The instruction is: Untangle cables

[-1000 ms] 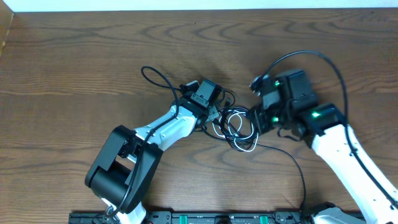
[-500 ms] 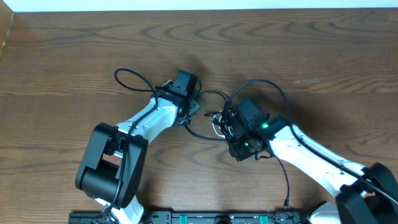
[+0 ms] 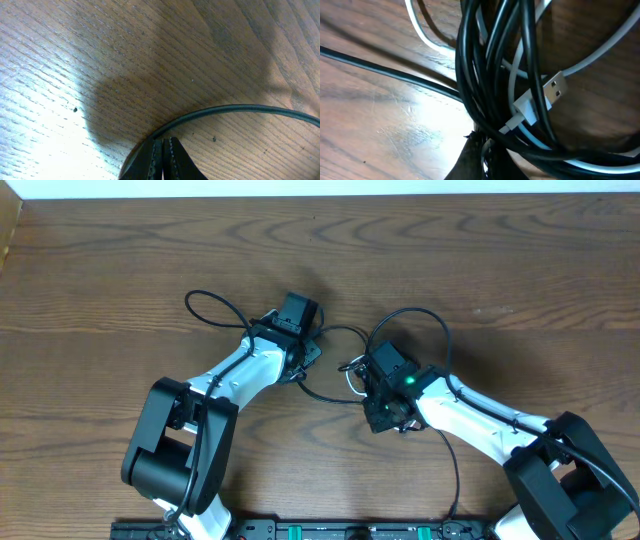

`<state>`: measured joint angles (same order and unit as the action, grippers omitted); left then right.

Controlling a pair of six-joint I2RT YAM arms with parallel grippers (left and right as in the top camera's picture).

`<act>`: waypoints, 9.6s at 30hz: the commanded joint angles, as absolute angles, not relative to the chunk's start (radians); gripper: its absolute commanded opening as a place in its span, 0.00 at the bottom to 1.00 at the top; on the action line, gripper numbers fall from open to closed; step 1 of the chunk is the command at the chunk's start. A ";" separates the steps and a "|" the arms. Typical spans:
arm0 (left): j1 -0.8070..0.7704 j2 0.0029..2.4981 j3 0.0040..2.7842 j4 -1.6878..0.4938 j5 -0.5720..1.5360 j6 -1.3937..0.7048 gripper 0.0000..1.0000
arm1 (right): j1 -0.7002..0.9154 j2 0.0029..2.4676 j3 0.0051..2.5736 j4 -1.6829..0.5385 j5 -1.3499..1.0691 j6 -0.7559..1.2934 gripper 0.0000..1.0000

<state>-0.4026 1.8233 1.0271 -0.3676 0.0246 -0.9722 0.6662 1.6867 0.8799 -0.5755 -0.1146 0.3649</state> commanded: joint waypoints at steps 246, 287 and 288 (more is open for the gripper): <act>-0.515 1.822 1.031 0.033 0.090 -0.700 0.64 | 0.187 1.313 0.802 -0.384 -0.167 0.239 0.21; -0.613 1.422 1.031 -0.268 0.672 -0.034 0.07 | 0.177 1.313 0.802 -0.472 -0.663 0.129 0.20; -0.610 1.419 1.031 -0.268 0.674 -0.034 0.08 | 0.177 1.313 0.802 -0.472 -0.706 0.095 0.20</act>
<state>-0.6228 1.4395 1.0286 -0.2680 0.6353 -0.0689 0.1825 1.3182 0.7910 -0.4713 -0.5591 0.1776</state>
